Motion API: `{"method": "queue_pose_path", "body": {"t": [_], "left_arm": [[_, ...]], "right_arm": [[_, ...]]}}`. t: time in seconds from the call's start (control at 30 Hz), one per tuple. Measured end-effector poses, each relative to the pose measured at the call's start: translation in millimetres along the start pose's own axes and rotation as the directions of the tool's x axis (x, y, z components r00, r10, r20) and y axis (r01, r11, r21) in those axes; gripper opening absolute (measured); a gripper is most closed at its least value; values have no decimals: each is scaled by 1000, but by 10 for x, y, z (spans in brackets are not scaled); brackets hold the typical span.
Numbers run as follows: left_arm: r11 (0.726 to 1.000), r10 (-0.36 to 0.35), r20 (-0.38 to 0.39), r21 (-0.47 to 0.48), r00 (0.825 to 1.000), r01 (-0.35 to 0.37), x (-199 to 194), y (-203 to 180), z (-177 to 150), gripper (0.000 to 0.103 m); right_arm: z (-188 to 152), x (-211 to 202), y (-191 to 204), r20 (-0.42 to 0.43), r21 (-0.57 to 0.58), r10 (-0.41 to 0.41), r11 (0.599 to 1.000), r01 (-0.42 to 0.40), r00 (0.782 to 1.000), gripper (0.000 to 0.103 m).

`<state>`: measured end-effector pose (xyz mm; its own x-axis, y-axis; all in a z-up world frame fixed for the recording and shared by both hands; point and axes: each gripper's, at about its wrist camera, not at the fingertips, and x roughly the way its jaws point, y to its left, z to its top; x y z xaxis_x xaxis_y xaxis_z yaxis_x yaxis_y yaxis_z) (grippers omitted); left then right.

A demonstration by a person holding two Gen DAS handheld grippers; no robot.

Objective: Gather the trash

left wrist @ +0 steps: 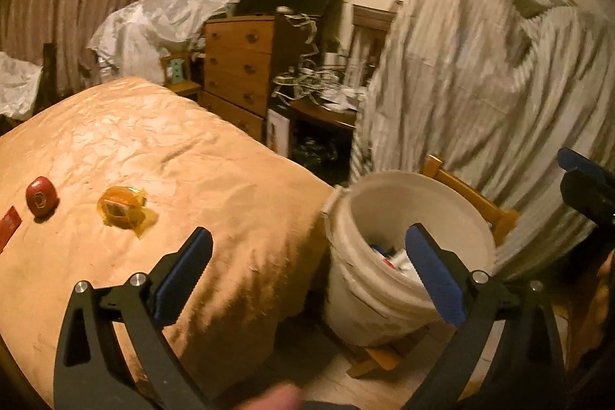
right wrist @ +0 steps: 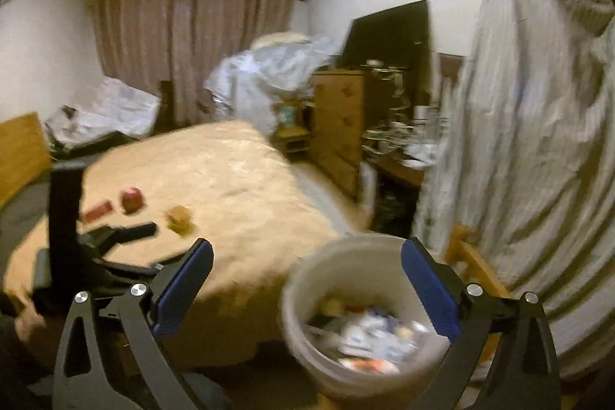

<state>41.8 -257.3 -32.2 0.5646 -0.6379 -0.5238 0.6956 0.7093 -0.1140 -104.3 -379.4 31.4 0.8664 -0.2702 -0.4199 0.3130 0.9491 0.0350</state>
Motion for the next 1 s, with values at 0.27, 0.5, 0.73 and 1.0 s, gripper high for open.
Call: {"method": "queue_pose_path", "body": {"t": [0.27, 0.5, 0.73, 1.0], "left_arm": [[998, -22, 26, 66, 999, 20, -296, -372, -204, 97], [997, -15, 67, 79, 998, 10, -575, -598, -265, 98], [991, -32, 89, 133, 996, 20, -762, -885, -311, 98], [982, -56, 100, 188, 993, 37, -843, -1066, -344, 98]], "right_arm": [[-512, -590, -303, -15, 35, -197, 980, 198, 980, 98], [-781, -982, -508, 16, 94, -283, 955, 280, 959, 98], [-864, -1085, -559, 24, 93, -282, 956, 279, 959, 98], [-886, -1103, -593, 25, 110, -277, 956, 273, 961, 98]]}}
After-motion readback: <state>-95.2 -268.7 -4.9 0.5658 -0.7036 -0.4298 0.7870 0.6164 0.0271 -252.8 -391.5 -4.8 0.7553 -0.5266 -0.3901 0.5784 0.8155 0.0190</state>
